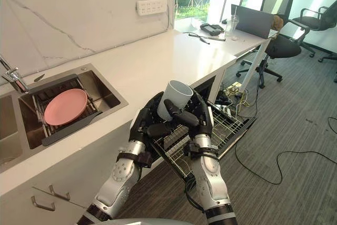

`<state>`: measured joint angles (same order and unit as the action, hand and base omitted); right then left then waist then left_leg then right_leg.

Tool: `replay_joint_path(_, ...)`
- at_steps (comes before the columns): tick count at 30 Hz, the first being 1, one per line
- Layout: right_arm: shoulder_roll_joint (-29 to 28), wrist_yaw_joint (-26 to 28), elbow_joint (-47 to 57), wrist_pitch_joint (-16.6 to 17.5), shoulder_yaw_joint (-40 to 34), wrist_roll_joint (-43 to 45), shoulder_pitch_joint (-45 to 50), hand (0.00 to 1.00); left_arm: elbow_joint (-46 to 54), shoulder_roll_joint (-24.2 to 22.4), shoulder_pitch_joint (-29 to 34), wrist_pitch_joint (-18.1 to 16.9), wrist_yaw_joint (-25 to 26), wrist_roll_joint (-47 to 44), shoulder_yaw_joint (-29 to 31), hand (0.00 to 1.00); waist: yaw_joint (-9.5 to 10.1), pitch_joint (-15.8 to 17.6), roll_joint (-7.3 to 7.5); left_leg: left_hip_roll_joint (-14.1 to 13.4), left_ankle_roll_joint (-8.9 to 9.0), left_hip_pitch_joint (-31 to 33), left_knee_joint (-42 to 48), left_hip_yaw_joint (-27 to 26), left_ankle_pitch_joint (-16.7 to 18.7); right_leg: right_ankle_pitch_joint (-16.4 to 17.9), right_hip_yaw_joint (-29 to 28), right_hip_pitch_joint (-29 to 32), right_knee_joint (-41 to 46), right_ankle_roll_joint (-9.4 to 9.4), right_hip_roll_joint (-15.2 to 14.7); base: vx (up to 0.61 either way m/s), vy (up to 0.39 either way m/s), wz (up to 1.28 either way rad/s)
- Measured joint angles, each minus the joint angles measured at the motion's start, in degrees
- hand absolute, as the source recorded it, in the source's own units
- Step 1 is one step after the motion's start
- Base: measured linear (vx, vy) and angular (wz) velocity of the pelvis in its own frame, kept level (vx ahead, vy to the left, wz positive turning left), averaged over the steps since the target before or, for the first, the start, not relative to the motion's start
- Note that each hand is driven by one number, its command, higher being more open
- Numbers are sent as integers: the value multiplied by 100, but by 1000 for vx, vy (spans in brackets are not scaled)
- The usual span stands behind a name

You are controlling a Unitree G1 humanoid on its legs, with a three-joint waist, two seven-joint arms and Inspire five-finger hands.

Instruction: Walk over to the sink, pick up the cup, carry it to the dishwasher, place the cup inside the dishwasher, then close the dishwasher door

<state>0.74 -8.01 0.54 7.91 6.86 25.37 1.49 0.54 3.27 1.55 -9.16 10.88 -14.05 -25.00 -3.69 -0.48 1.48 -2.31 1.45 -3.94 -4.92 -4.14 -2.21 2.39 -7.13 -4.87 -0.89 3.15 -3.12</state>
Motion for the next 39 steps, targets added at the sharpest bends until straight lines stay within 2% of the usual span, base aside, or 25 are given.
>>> replay_joint_path(10, 6, -67, 365, 67, -912, -136, 198, 30, 386, -10, 519, -15, -513, -673, 434, 90, -15, 8, -17, 15, 0, -14, -1, 1, 0, 12, 1, -1, 18, 17, -13, 0, 0, 0)
replay_joint_path(18, 24, 44, 488, 69, -1152, -324, 754, 30, 291, 81, 1180, 18, -1134, -924, 427, 90, -23, 26, -45, 33, -1, -16, -1, 1, 1, 24, 2, -1, 21, 35, -32, 0, 0, 0)
replay_joint_path(25, 37, 204, 473, 69, -1326, -552, 1047, 30, -505, 240, 1647, 105, -1409, -920, 531, 90, -18, 50, -73, 34, 0, -17, -2, 2, 2, 29, 5, 2, 27, 39, -33, 0, 0, 0)
replay_joint_path(27, 83, 216, 405, 69, -1384, -686, 1079, 30, -978, 238, 1723, 131, -1480, -829, 715, 90, -23, 63, -71, 30, 0, -17, -2, 2, 1, 30, 6, -1, 27, 36, -36, 0, 0, 0)
replay_joint_path(39, 163, 327, -472, 67, -1546, -1029, 1147, 30, -2968, 355, 1767, 203, -1282, -106, 1643, 90, -5, 229, -87, 50, -15, 17, -2, 214, -12, 115, 227, -38, 88, 50, -75, -1, -9, 9)
